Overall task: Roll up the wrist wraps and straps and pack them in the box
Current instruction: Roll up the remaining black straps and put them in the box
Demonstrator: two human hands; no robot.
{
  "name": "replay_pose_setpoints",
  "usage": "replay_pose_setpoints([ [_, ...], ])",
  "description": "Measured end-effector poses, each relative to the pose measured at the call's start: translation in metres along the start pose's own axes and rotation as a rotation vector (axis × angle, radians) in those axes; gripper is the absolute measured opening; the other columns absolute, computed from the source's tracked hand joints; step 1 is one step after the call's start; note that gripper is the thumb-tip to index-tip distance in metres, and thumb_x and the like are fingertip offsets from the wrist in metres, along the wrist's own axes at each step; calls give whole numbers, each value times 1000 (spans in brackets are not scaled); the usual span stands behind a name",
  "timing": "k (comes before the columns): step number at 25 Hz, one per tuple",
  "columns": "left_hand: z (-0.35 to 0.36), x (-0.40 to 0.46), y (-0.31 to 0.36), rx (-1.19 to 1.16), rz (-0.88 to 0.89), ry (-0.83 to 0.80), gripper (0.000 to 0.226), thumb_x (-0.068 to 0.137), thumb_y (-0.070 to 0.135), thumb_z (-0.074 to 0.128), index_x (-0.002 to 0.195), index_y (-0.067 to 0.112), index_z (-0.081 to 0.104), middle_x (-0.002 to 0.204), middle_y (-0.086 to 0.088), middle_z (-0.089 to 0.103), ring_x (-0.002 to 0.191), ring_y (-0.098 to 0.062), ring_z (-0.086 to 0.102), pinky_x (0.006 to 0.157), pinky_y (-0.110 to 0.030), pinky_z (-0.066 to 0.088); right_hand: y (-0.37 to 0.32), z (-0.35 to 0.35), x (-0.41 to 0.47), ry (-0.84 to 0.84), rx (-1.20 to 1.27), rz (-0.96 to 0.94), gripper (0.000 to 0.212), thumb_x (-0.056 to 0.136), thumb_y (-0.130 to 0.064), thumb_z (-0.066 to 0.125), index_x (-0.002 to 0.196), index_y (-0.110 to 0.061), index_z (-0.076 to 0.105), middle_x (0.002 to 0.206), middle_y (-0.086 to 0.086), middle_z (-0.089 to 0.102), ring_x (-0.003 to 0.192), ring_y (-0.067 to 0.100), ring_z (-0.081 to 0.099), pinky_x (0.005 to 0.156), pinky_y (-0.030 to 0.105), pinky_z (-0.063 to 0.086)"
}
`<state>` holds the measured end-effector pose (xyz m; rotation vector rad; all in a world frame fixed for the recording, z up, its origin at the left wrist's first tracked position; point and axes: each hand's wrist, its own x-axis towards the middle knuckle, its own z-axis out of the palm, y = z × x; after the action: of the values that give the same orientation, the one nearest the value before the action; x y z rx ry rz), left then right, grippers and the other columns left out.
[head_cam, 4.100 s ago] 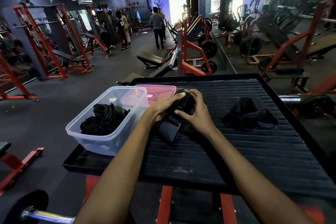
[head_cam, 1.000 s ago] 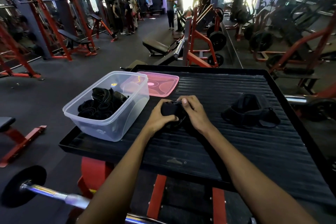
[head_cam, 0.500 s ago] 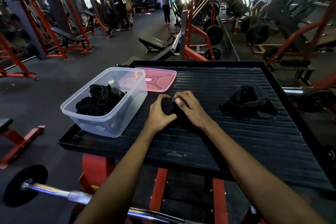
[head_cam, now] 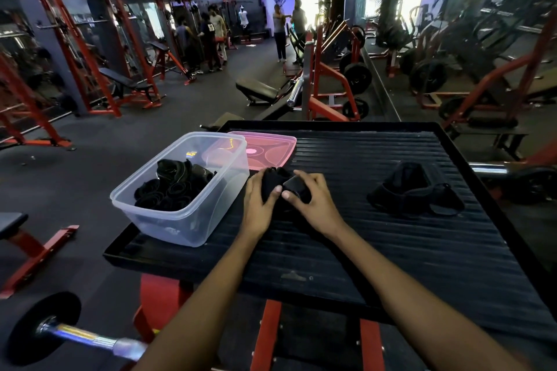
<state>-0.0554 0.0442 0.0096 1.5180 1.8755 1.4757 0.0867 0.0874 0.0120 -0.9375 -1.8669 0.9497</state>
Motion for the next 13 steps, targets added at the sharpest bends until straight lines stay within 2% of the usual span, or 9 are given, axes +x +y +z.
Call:
replay_pose_setpoints([
  [3,-3,0,0,-6,76,-20,51,88,27,60,135,17,44,134,-2,46,121,-7,43,100,-15,29,0,-5,2,-56,52,9,70,86,-33,66,146,-24,31,123,2,37,117,4,41,96,4,26],
  [4,-4,0,0,-5,117,-30,52,86,32,59,134,16,45,133,-2,47,121,-8,44,101,-13,30,2,-7,3,-86,43,-24,67,86,-32,65,145,-26,33,126,1,38,120,3,40,100,7,29],
  [6,-5,0,-2,10,178,-48,55,81,39,53,130,16,48,129,0,50,119,-7,46,102,-10,30,6,-8,4,-106,-25,-99,53,85,-28,68,135,-21,50,129,2,44,123,7,43,108,18,33],
  [8,-3,-2,0,-80,105,-35,54,79,40,55,128,17,47,127,1,52,119,-8,47,103,-13,32,7,-5,4,-87,-48,-115,43,84,-23,70,125,-16,60,127,2,48,121,9,47,107,20,35],
  [11,1,-4,8,-299,-122,29,42,84,41,55,120,21,48,122,-1,57,117,-15,52,103,-29,39,3,2,4,-52,-64,-126,38,85,-22,68,122,-14,61,125,2,47,117,8,47,101,13,33],
  [13,-1,-2,11,-358,-157,23,36,85,42,55,118,28,49,120,1,59,115,-16,55,103,-35,42,-1,6,3,-3,-37,-156,36,86,-21,66,121,-13,60,124,3,46,116,10,46,100,10,32],
])
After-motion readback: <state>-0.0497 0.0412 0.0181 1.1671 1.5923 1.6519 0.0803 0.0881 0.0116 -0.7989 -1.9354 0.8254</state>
